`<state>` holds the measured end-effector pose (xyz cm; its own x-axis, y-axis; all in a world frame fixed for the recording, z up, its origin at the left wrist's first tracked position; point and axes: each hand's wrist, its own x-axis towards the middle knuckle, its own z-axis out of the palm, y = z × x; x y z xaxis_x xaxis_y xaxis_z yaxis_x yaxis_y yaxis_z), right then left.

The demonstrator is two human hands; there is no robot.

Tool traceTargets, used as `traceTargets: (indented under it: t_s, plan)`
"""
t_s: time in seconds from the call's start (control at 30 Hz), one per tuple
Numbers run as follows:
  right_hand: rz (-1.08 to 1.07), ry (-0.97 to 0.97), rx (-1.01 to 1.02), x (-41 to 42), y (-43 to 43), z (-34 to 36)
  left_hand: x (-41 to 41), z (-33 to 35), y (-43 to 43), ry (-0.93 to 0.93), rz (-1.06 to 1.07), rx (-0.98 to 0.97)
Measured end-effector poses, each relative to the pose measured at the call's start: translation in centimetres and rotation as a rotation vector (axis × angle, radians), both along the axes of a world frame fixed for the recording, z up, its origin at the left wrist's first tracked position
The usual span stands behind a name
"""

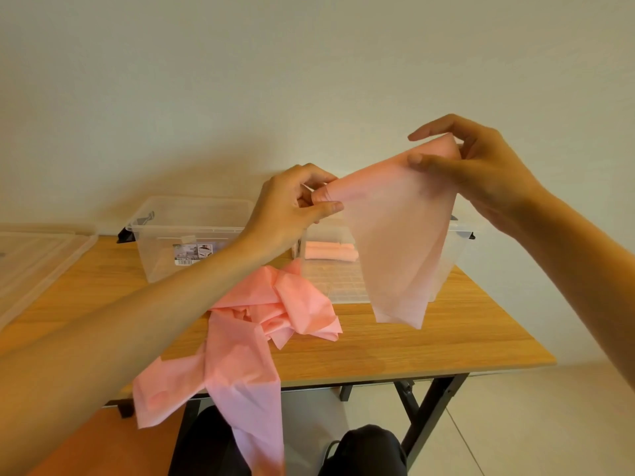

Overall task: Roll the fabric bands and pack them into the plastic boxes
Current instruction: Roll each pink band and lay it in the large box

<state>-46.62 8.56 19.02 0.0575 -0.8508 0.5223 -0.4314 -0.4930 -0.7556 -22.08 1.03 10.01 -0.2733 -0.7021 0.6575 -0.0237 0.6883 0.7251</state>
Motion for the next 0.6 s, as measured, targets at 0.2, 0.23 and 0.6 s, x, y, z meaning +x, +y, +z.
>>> traceTargets:
  t_s: [0.2, 0.23, 0.6]
  plan:
    - [0.030, 0.100, 0.024, -0.6, 0.0, 0.5, 0.3, 0.0, 0.6, 0.055, -0.058, 0.094]
    - [0.014, 0.126, 0.005, -0.7, 0.0, 0.5, 0.4, 0.0, 0.6, 0.057, -0.072, 0.120]
    - [0.139, 0.171, -0.070, -1.3, 0.5, 1.1, 1.0, -0.5, 0.2, 0.168, -0.241, 0.290]
